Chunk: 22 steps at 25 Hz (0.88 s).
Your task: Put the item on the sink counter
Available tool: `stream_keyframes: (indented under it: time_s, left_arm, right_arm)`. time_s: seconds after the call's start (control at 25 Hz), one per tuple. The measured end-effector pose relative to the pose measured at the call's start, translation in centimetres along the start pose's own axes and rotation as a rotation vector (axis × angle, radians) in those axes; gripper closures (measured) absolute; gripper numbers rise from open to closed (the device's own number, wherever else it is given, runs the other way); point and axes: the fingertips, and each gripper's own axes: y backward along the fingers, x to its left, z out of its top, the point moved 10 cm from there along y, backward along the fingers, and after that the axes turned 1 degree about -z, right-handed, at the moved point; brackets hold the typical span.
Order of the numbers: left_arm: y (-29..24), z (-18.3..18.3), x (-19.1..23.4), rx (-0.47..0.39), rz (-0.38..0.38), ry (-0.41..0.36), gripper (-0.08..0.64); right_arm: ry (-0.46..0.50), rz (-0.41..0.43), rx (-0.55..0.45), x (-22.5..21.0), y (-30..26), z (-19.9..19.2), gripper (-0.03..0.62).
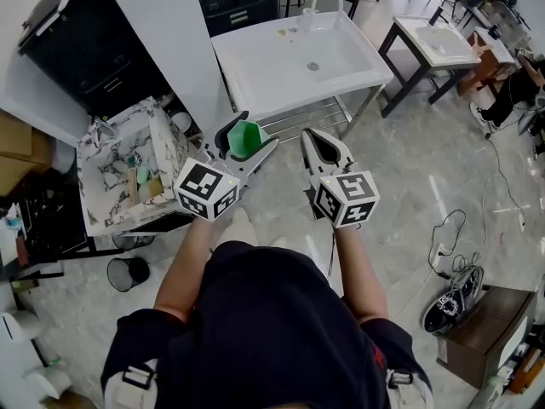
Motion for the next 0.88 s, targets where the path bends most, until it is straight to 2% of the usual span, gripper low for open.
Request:
stream_keyframes:
  time_s: [0.36,0.88]
  left_arm:
    - [-1.8,-0.1,1.1,-0.004,0.014,0.011,0.229]
    - [-6.3,-0.7,6.4,0.018,0.03,0.031,0.228]
  right_arm:
    - [0.005,0.024,0.012,-1.5,-1.8,0.4,0.558]
    - [-0.011,0.038,0.031,-5.3,-8.0,1.1,0.558]
